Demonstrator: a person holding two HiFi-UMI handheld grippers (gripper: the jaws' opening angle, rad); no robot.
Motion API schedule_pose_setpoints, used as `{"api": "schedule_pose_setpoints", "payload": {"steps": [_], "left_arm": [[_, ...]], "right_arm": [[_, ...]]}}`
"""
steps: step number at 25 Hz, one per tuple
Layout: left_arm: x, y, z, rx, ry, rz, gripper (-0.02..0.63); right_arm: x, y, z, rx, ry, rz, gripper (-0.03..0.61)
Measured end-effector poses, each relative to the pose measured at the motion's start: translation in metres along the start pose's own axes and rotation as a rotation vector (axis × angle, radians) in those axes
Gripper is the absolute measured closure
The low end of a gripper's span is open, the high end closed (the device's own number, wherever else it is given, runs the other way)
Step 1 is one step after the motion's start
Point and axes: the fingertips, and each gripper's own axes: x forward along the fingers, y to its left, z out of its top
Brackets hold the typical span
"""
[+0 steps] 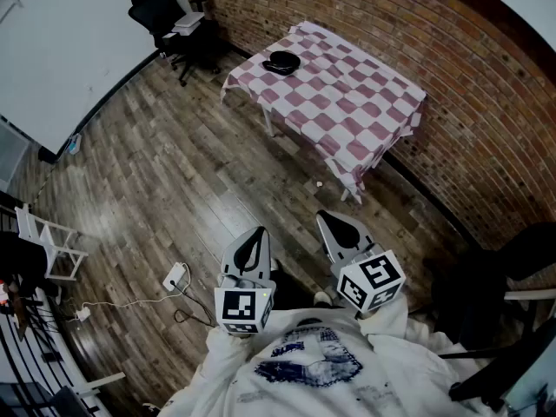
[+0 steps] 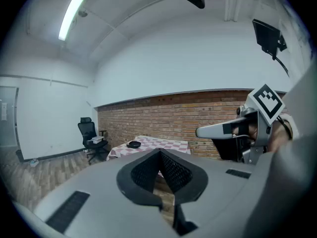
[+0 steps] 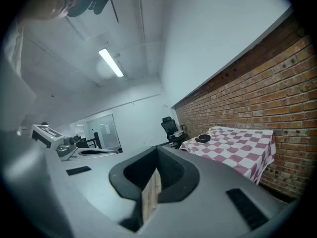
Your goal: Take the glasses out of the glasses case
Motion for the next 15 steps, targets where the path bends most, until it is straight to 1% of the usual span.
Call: {"api": "schedule_pose_setpoints", "payload": {"steps": [2,4,8,12,15], "left_arm": [[-0.021,-0.021,-0.006,-0.015,0.008,-0.006,0.604],[-0.041,-0.033,-0.009,-0.030,0.012,0.007,0.604],[-0.071,-0.034,-0.010,-0.048,0.013,0.060,0.604],[-0.090,-0.032,-0.016,-0.051,0.008,0.092,0.604],[-0.098,-0.031,-0.021,-0.069,0.018,0.109,0.604]], "right_arm": [[-0.027,0.010,-0.003,-0.001,0.003,0.008,0.565],[-0.048,0.024,-0.005,-0.003,0.005,0.020,0.565],[-0.066,0.051,-0.007,-0.011,0.000,0.046,0.565],[-0.073,0.066,-0.010,-0.018,0.003,0.072,0.565],[-0.074,0.073,-0.011,0.002,0.001,0.105,0.565]]}}
